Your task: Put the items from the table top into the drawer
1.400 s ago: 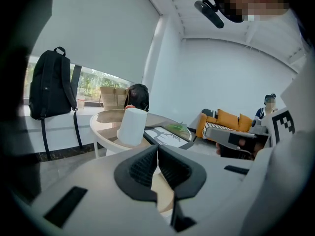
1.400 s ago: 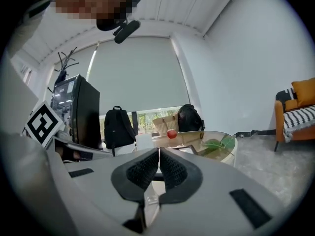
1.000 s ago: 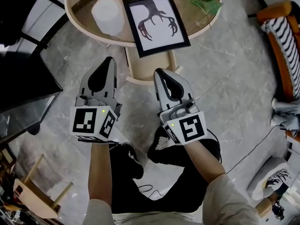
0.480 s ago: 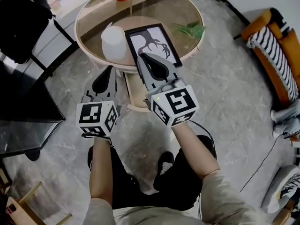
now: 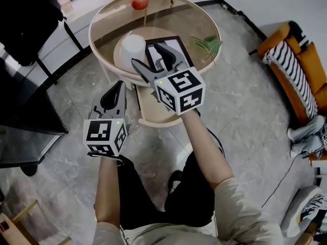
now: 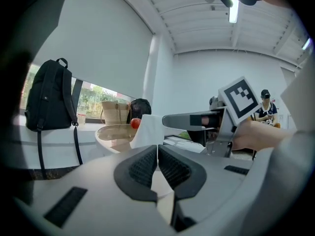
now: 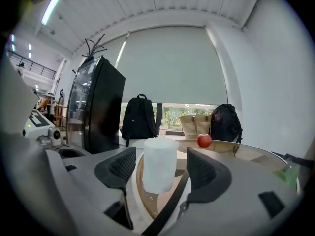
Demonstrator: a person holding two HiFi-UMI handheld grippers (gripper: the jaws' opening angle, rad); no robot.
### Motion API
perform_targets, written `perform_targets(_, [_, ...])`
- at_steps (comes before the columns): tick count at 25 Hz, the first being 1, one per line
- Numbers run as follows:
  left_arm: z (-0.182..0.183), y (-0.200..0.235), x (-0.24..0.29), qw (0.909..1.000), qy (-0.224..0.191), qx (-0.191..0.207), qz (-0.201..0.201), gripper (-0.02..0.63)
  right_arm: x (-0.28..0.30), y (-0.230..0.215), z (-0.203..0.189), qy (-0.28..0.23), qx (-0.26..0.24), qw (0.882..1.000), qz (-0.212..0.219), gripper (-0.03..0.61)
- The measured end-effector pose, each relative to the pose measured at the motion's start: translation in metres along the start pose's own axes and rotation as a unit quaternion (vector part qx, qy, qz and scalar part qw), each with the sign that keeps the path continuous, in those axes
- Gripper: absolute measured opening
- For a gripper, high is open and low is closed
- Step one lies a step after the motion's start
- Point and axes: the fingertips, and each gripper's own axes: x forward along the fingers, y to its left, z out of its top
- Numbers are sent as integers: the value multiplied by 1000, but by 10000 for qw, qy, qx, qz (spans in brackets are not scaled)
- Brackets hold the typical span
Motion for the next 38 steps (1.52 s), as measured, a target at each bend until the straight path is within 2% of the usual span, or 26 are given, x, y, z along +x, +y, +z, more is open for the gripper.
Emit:
perform_targets(6, [-4,-7,-6,9999,26,60,151,23,31,0,-17,595,-19,9976,343,320])
perform_targets(10, [-1,-9,-9,9995,60,188,241,23,44,-5,-13,798,-249,9965,59,318])
perform_targets(12, [-2,-9,-12,9994,75,223,271,23,46,-6,-14,821,-230,9963,77,314])
perform_targets(13, [-2,-9,-13,9993,85,237,276,23,46,-5,-14,814,-210,9964,95,297])
perform_targets(14, [-4,-8,-13,9993,98,243,275,23,45,-5,-13,791,-205,9966,90,232])
perform_targets(19, [-12,-10,-7,9997,125,102,160,23,32,2,5,401,-362,9984,143,221])
perform_targets(24, [-18,-40,13,9994,74,-2,-337,23,-1,-12,18,-75,-457,9989,10,218])
perform_targets(26, [-22,-54,19,9983,102,-2,-580,23,-21,-25,21,-256,-432,9986,-190,218])
perform_targets(31, [-30,-88,34,9938,59,54,-1107,23,-92,-79,33,-525,-434,9913,-1124,216])
perform_targets(35, [-45,-120,38,9895,95,19,-1439,23,-161,-116,-2,-230,-542,9800,-1900,216])
perform_targets(38, [-58,-132,36,9871,136,-17,-1595,23,-195,-131,-32,-7,-588,9737,-2203,216])
